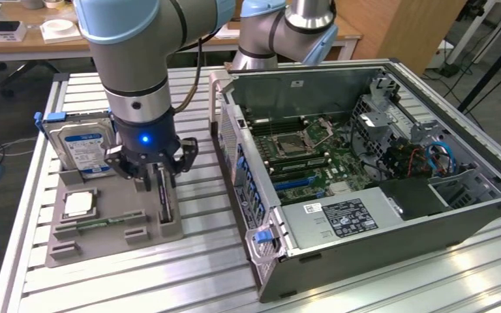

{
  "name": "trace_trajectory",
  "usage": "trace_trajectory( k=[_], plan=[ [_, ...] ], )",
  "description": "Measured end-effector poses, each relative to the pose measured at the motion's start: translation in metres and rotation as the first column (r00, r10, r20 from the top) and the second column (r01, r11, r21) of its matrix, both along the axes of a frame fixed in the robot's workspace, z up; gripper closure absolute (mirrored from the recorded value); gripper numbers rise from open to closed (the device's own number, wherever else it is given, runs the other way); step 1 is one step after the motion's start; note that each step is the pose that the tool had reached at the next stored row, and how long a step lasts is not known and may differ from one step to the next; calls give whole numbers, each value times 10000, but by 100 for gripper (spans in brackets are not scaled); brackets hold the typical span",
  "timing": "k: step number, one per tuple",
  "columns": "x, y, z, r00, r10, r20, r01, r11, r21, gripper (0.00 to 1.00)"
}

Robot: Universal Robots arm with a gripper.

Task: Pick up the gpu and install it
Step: 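Pick up the gpu and move the gpu toward the slot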

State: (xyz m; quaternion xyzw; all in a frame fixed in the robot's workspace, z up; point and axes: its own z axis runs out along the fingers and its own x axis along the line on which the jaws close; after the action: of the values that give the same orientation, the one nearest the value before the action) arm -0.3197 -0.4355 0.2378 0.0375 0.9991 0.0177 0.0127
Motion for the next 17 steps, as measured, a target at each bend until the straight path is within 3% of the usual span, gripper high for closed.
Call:
trace_trajectory(
  k=[1,4,11,12,17],
  plan=[
    [0,0,0,10000,0,-1,0,10000,0,49],
    [0,0,0,10000,0,0,0,10000,0,62],
    [0,0,0,10000,0,-1,0,10000,0,64],
    [0,0,0,10000,0,0,0,10000,0,70],
    [0,0,0,10000,0,0,0,10000,0,70]
  ],
)
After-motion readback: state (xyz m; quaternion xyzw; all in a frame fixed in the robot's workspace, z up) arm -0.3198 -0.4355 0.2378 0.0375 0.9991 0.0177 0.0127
